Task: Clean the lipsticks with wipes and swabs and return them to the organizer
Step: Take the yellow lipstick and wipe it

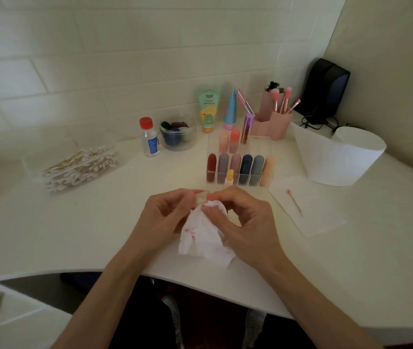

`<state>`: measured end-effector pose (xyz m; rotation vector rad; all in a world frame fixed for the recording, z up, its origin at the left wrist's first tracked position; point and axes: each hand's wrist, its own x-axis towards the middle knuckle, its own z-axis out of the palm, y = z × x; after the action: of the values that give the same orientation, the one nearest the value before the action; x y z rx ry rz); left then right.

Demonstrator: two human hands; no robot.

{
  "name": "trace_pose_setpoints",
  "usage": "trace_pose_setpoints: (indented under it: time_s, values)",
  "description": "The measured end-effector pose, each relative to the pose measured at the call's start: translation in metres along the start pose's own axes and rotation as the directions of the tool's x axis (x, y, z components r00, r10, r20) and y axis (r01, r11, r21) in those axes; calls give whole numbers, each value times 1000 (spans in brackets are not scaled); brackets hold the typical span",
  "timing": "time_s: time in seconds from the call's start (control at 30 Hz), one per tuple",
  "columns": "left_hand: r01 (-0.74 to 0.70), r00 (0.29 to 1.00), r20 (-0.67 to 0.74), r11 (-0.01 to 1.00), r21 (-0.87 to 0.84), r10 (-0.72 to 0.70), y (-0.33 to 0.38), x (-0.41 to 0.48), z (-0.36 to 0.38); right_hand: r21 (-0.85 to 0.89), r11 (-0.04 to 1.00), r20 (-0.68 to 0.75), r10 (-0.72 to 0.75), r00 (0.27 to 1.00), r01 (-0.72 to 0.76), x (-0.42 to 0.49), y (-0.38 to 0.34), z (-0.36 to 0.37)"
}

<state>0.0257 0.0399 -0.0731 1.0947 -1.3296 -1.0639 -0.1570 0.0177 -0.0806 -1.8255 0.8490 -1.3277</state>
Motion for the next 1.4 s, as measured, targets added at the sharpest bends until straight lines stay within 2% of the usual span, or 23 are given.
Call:
trace_pose_setpoints:
  time_s: [0.1, 0.23, 0.3, 0.4, 0.47, 0.67, 0.9, 1.0, 1.2, 1.3, 1.4]
  values:
    - [-32, 997, -71, 999, 11, 33, -1, 0, 0, -19, 1000, 4, -22, 1000, 22, -1, 2, 1]
    - [-103, 990, -91, 994, 41, 106, -2, 0, 0, -27, 1000, -3, -15, 1000, 14, -1, 2, 0]
    - [-85, 993, -77, 996, 20, 87, 0, 0, 1, -17, 1000, -5, -5, 1000, 5, 0, 2, 0]
    - [20, 999, -26, 999, -30, -20, 1, -1, 1, -22, 1000, -11, -18, 1000, 18, 0, 2, -1]
    - [51, 997, -50, 998, -36, -53, 2, -1, 2, -24, 999, -12, -22, 1000, 22, -1, 3, -1]
    - [-81, 991, -105, 995, 58, 87, 2, -2, 3, -64, 998, 4, -1, 1000, 2, 0, 6, -1]
    - [26, 998, -63, 999, 43, -24, -2, 0, -1, -76, 997, 6, -11, 1000, 11, 0, 8, -1]
    - [7, 994, -108, 997, 74, 1, -1, 0, 0, -81, 997, 4, -5, 1000, 5, 0, 8, -1]
    - [-75, 991, -98, 991, 115, 86, -2, 0, 1, -67, 997, -9, 23, 1000, -24, 1, 8, -1]
    - [-2, 999, -44, 998, 55, 4, 0, 0, 2, -63, 998, -8, 14, 1000, -14, 1, 8, -1]
    - [22, 997, -79, 995, 96, -14, -2, 1, 2, -64, 998, -2, 3, 1000, -3, 0, 9, -1]
